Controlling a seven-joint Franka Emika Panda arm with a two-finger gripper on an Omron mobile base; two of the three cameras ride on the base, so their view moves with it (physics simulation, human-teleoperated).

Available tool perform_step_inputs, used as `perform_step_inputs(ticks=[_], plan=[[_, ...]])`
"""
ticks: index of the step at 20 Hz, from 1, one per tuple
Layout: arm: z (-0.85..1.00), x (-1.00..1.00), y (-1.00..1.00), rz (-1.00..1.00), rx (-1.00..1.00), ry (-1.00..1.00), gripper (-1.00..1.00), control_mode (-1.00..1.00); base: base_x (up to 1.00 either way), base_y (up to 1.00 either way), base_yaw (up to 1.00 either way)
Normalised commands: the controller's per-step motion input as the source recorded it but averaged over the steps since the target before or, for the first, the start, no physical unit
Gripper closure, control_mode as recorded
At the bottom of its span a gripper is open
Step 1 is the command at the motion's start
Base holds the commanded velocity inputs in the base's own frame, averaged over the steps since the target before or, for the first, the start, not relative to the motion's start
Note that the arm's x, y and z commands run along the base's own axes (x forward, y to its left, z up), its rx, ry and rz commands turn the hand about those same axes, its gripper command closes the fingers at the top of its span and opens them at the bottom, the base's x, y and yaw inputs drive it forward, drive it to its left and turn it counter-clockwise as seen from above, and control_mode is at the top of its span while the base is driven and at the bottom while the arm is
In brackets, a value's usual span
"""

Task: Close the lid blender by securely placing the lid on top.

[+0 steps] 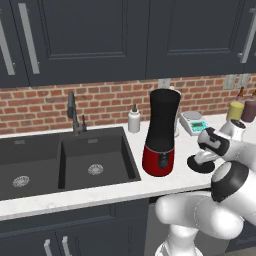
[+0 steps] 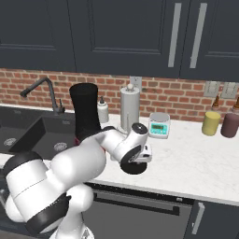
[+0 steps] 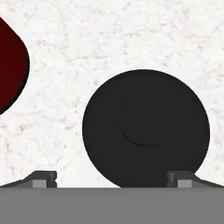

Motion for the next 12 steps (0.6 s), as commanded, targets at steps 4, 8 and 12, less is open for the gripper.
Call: perform_step_inputs(ticks=[4,8,12], plan=[[-0.17,0.21,-0.01,0.01,0.01,0.0,-1.0,-1.0,0.0,0.0,0.0],[-0.16,0.21,-0.02,0.02,0.02,0.0,-1.0,-1.0,0.0,0.0,0.0],[-0.16,0.19,-0.04,0.02,0.02,0.0,-1.0,-1.0,0.0,0.0,0.0]])
